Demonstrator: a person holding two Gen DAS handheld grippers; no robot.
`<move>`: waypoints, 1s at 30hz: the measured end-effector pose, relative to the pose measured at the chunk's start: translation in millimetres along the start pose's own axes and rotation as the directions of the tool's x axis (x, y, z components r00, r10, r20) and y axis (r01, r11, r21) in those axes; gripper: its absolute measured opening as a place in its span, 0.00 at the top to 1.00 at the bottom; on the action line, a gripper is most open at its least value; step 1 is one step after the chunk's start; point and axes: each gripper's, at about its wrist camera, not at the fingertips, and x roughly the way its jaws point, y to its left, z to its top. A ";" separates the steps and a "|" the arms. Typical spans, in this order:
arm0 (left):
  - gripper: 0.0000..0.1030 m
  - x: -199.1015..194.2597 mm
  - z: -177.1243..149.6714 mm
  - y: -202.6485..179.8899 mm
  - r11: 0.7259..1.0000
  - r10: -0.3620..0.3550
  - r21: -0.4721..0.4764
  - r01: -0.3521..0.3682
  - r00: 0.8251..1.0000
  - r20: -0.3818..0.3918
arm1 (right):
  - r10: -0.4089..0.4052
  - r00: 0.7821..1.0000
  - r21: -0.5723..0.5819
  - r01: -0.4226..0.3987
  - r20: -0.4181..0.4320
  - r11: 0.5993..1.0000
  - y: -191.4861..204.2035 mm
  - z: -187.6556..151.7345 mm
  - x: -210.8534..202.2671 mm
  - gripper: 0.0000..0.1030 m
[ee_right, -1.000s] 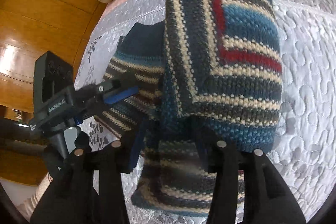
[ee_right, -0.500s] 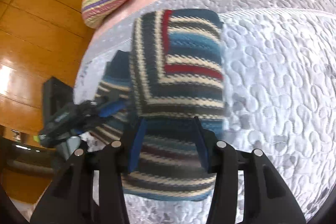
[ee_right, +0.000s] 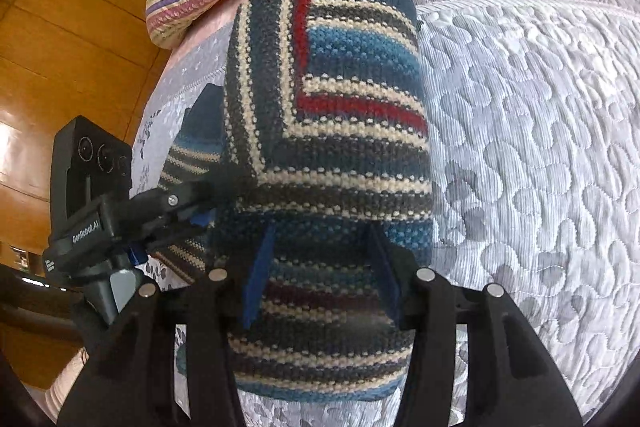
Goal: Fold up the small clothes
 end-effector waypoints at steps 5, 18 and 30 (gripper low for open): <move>0.38 15.2 3.7 -13.3 0.999 0.030 0.027 -0.030 0.999 -0.017 | 0.007 1.000 -0.008 -0.007 0.011 1.000 0.2 -2.4 -2.8 0.53; 0.57 25.4 10.4 -20.5 0.995 0.099 0.030 -0.099 0.995 0.001 | -0.041 0.998 0.045 0.039 0.052 0.998 -28.5 -25.2 -32.1 0.53; 0.78 -17.9 2.6 -32.2 0.995 0.015 0.098 -0.022 0.997 0.076 | -0.069 0.996 0.019 0.068 0.062 0.997 -12.5 -36.8 -25.7 0.45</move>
